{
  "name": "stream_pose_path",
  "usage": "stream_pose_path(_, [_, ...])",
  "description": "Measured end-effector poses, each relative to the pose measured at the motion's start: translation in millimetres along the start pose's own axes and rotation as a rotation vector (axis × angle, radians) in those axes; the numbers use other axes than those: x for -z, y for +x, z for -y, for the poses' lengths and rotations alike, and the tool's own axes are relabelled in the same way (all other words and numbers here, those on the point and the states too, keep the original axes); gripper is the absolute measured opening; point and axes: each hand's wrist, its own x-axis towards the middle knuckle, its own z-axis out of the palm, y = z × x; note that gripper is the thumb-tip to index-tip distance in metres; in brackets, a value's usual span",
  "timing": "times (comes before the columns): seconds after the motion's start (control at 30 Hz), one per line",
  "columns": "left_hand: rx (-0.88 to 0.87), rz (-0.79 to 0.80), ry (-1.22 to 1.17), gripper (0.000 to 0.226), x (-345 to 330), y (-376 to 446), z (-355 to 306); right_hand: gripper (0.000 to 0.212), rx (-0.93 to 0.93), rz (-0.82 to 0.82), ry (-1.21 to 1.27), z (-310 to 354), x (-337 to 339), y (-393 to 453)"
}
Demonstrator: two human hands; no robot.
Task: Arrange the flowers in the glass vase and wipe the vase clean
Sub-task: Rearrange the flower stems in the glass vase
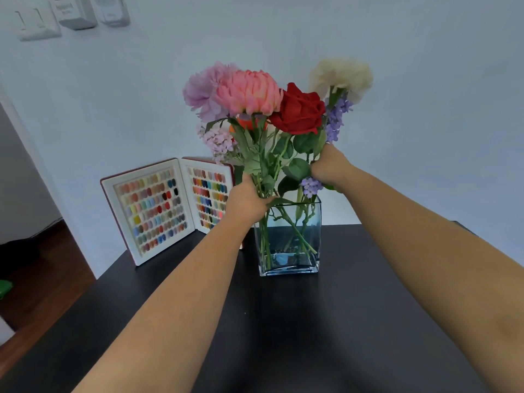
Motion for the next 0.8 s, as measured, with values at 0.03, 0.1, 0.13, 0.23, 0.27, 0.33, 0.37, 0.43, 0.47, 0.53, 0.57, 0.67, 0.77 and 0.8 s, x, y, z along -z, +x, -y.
stream_pose_path(0.03, [0.01, 0.012, -0.042, 0.068, 2, 1, 2, 0.042, -0.008, -0.024, 0.051, -2, 0, -3])
stream_pose_path(0.1, [0.032, 0.005, -0.124, 0.072, 5, 1, 4, 0.061, -0.026, -0.051, 0.146, -5, 0, -10])
stream_pose_path(0.13, [0.042, -0.012, -0.152, 0.075, 5, 0, 4, 0.066, -0.029, -0.061, 0.162, -7, 0, -14])
stream_pose_path(0.23, [0.041, -0.052, -0.183, 0.078, 4, -4, 4, 0.073, -0.038, -0.164, 0.157, -12, 0, -28])
stream_pose_path(0.27, [0.037, -0.056, -0.187, 0.078, 4, -5, 5, 0.075, -0.061, -0.228, 0.127, -14, -1, -33])
stream_pose_path(0.33, [0.037, -0.062, -0.19, 0.077, 3, -5, 5, 0.081, -0.097, -0.411, 0.081, -14, -4, -47])
stream_pose_path(0.37, [0.042, -0.064, -0.192, 0.077, 2, -5, 5, 0.082, -0.073, -0.515, 0.109, -12, -6, -55])
stream_pose_path(0.43, [0.046, -0.068, -0.2, 0.076, 1, -4, 4, 0.074, 0.068, -0.691, 0.187, -5, -9, -73])
stream_pose_path(0.47, [0.047, -0.073, -0.198, 0.075, 1, -4, 4, 0.067, 0.15, -0.738, 0.177, -2, -11, -78])
stream_pose_path(0.53, [0.053, -0.083, -0.186, 0.073, 1, -5, 5, 0.046, 0.25, -0.731, 0.081, 5, -12, -79])
stream_pose_path(0.57, [0.055, -0.086, -0.182, 0.073, 1, -5, 5, 0.034, 0.275, -0.697, 0.027, 10, -12, -76])
stream_pose_path(0.67, [0.05, -0.092, -0.176, 0.072, 1, -6, 4, 0.018, 0.338, -0.533, -0.124, 22, -11, -60])
stream_pose_path(0.77, [0.04, -0.092, -0.186, 0.069, 2, -8, 4, 0.034, 0.336, -0.356, -0.197, 34, -15, -46])
stream_pose_path(0.8, [0.037, -0.088, -0.191, 0.069, 2, -8, 3, 0.036, 0.334, -0.348, -0.225, 37, -17, -42])
